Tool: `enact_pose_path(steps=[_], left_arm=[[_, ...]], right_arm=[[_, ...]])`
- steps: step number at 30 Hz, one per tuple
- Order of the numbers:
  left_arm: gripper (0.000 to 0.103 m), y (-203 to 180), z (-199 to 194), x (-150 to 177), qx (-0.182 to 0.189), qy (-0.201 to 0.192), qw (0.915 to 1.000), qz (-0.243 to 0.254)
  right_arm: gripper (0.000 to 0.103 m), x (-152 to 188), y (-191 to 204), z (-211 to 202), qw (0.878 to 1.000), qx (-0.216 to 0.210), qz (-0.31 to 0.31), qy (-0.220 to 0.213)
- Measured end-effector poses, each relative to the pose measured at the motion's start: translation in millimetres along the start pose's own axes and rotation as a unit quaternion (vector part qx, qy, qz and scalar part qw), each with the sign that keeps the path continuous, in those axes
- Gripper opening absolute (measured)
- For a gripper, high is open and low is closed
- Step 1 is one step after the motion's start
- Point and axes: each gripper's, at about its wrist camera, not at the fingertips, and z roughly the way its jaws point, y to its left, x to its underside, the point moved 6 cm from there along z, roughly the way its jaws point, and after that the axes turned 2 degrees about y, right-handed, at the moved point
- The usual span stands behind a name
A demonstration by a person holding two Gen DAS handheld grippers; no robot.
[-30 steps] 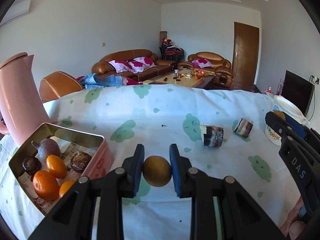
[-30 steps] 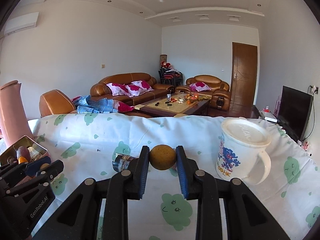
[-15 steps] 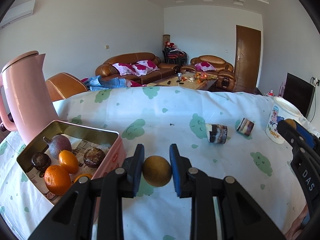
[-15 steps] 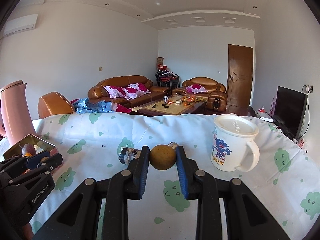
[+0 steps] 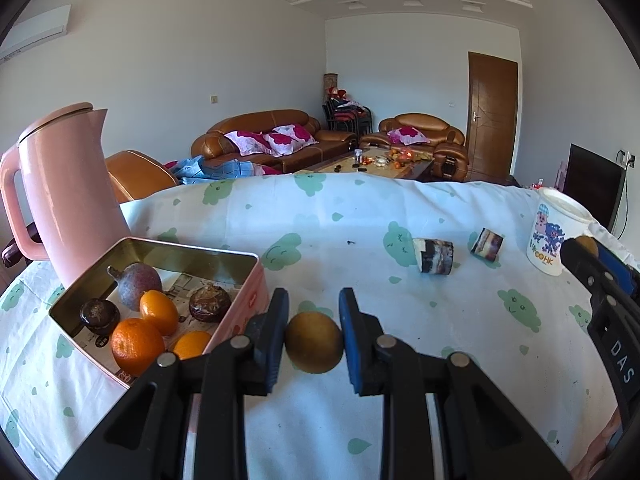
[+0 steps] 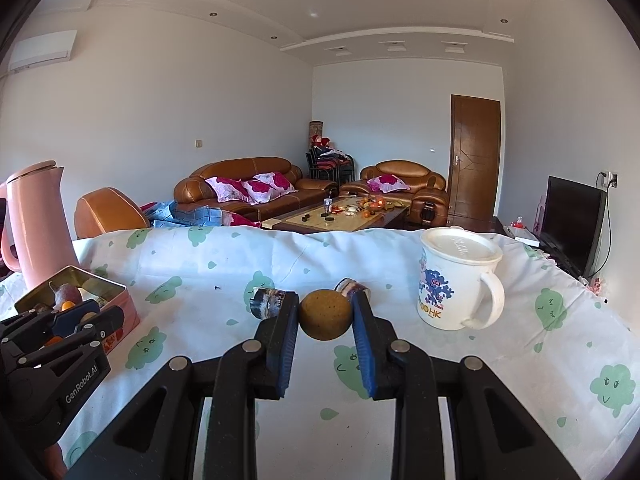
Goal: Organize fruits
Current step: 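Carry both small tan fruits over the tin box with both tools, then open both tools to drop the small tan fruits into the tin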
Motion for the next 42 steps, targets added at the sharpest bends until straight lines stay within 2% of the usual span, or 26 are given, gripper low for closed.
enact_pose_path(steps=[7, 15, 30, 42], left_arm=[[0.027, 12, -7, 1, -0.002, -0.013, 0.9998, 0.015], [0.027, 44, -5, -2, -0.015, -0.020, 0.9997, 0.004], [0.027, 126, 2, -18, -0.056, -0.044, 0.9971, -0.028], [0.027, 194, 14, -20, -0.108, -0.028, 0.9914, -0.069]], right_arm=[[0.029, 3, 11, -8, 1.000, -0.001, -0.004, -0.002], [0.029, 7, 38, -9, 1.000, -0.023, -0.007, 0.012], [0.029, 4, 137, -5, 0.995, -0.080, -0.059, 0.003], [0.029, -6, 217, 19, 0.988, -0.134, -0.074, 0.004]])
